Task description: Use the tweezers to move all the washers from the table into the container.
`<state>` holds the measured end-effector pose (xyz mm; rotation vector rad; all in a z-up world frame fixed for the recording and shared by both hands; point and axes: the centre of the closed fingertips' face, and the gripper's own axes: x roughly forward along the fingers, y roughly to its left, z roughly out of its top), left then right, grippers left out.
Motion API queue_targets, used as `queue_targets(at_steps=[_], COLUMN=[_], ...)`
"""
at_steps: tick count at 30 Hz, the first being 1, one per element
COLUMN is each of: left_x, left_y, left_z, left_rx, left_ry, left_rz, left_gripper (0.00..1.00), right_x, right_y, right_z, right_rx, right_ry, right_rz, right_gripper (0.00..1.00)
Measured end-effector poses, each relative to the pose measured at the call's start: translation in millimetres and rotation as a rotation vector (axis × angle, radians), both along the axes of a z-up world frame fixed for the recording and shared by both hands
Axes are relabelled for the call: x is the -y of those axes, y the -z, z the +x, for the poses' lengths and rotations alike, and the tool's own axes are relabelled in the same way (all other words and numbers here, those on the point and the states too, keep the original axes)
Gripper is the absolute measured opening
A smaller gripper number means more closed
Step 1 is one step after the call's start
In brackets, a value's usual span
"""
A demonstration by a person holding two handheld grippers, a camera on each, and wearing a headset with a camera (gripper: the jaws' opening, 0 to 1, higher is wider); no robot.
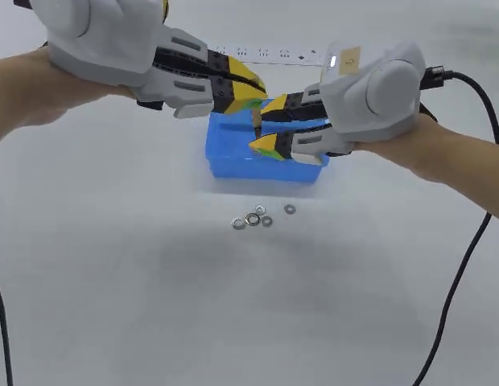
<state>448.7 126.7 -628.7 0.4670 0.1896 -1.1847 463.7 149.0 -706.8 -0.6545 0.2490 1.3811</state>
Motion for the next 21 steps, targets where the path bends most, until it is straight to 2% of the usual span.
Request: queue_targets(at_steps=[7, 10, 12, 18, 20, 21], left_x=[2.9, 4.5, 5.2, 2.7, 1.5, 0.9], left_y=[-9.7, -11.5, -12.6, -9.3, -8.4, -7.6], left_z=[-10.5, -16.1, -21.1, -40.4, -49.0, -52.0], left_rx=[0.010, 0.016, 0.017, 0.010, 0.010, 0.018], left_ry=[0.002, 0.005, 0.005, -0.006, -0.012, -0.015], left_rz=[0.003, 0.011, 0.011, 0.006, 0.005, 0.008], left_gripper=[0.05, 0.05, 0.05, 0.05, 0.05, 0.05], right_x=[11.4, 17.8, 22.1, 39.3, 45.3, 48.5], right_y=[-1.2, -1.7, -0.4, 2.3, 3.1, 4.4], right_z=[-13.1, -20.6, -24.3, -40.1, -49.0, -55.2], right_rx=[-0.019, -0.051, -0.073, -0.099, -0.122, -0.149], right_ry=[0.031, 0.054, 0.075, 0.123, 0.137, 0.147], right_rz=[0.016, 0.040, 0.052, 0.079, 0.094, 0.106], right_gripper=[0.30, 0.32, 0.35, 0.41, 0.42, 0.42])
